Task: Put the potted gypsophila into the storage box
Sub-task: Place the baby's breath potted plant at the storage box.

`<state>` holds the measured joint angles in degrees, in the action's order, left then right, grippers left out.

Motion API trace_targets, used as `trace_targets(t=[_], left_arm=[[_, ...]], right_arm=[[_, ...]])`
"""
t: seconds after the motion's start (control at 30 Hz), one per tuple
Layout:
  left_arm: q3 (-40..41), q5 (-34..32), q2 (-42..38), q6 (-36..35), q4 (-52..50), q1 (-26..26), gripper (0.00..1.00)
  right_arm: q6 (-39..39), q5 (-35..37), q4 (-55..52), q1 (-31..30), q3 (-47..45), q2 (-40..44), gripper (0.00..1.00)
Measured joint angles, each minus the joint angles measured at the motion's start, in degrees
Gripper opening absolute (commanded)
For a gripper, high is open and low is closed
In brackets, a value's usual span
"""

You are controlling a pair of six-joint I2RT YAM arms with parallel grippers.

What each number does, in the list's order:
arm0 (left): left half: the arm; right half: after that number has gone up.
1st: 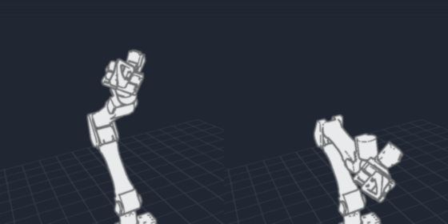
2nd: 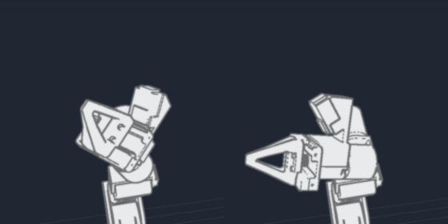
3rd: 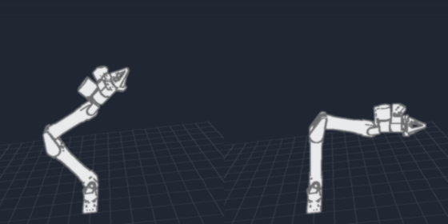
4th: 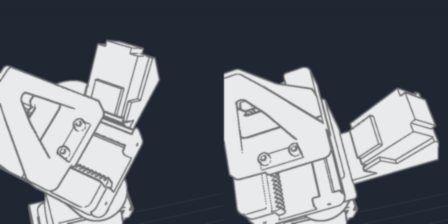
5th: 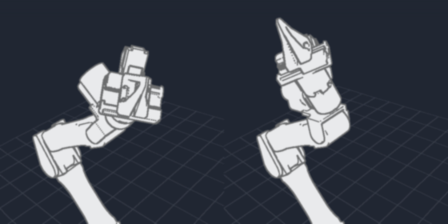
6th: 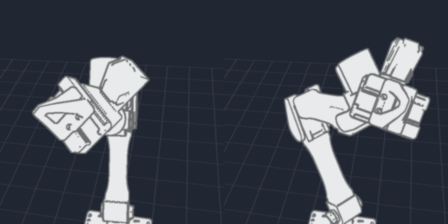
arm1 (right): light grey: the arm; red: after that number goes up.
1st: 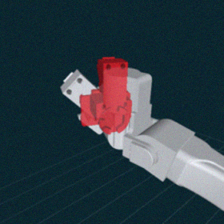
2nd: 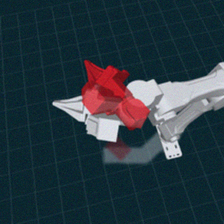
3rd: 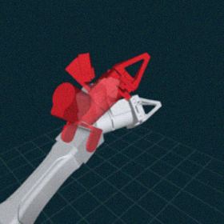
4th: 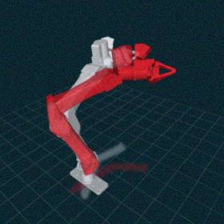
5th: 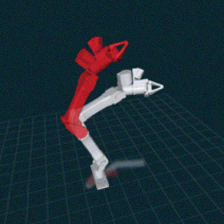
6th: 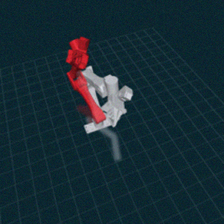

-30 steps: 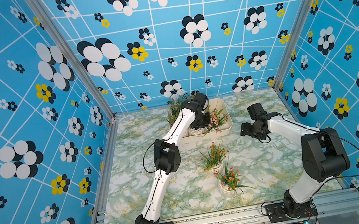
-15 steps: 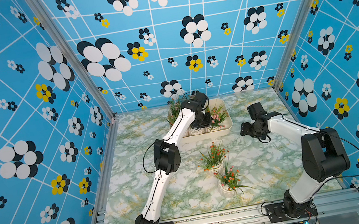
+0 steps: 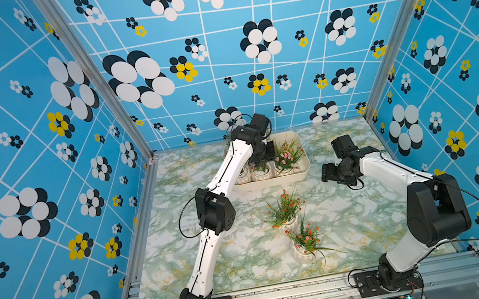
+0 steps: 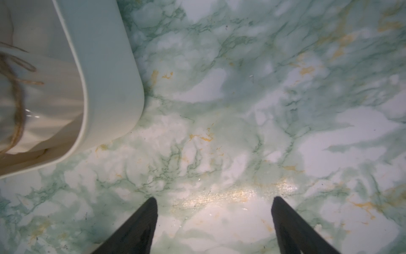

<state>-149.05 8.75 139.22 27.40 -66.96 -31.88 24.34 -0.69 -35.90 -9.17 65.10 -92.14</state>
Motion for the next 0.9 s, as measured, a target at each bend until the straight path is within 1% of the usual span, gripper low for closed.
trace_targets(t=[0.13, 0.3, 0.4, 0.5, 0.57, 0.67, 0.73, 0.8, 0.9], left_arm=[[-0.02, -0.68, -3.76, -0.07, -0.85, -0.02, 0.38], [0.81, -1.51, -8.35, -0.68, -1.84, -0.02, 0.42], [5.49, -2.1, -12.7, -1.11, -1.38, -0.02, 0.42], [13.73, -2.4, -18.69, -1.2, 1.25, -0.09, 0.42], [20.63, -2.64, -23.23, -1.6, 3.93, -0.07, 0.52], [31.41, -2.8, -30.42, -1.44, 8.31, -0.07, 0.62], [37.94, -2.78, -35.06, -1.53, 11.08, 0.07, 0.74], [43.56, -2.73, -39.01, -1.49, 13.11, 0.46, 0.84], [51.12, -2.75, -44.26, -1.01, 15.54, 1.86, 0.94]], right_arm=[[-1.33, -2.82, -2.84, -0.02, -0.04, 2.03, 0.84], [-2.29, -4.33, -6.1, -0.66, -1.77, 6.45, 0.85], [-2.49, -4.35, -7.65, -2.78, -3.61, 9.22, 0.86], [-1.7, -4.35, -8.76, -6.36, -5.31, 10.32, 0.85], [-0.24, -4.28, -8.66, -9.31, -6.54, 10.56, 0.84], [2.99, -4.33, -8.28, -14.1, -8.5, 10.97, 0.82], [5.62, -4.13, -7.82, -17.44, -9.22, 11.3, 0.81], [8.02, -3.85, -6.56, -20.33, -9.25, 11.32, 0.8], [11.17, -3.06, -4.42, -24.33, -9.22, 11.32, 0.8]])
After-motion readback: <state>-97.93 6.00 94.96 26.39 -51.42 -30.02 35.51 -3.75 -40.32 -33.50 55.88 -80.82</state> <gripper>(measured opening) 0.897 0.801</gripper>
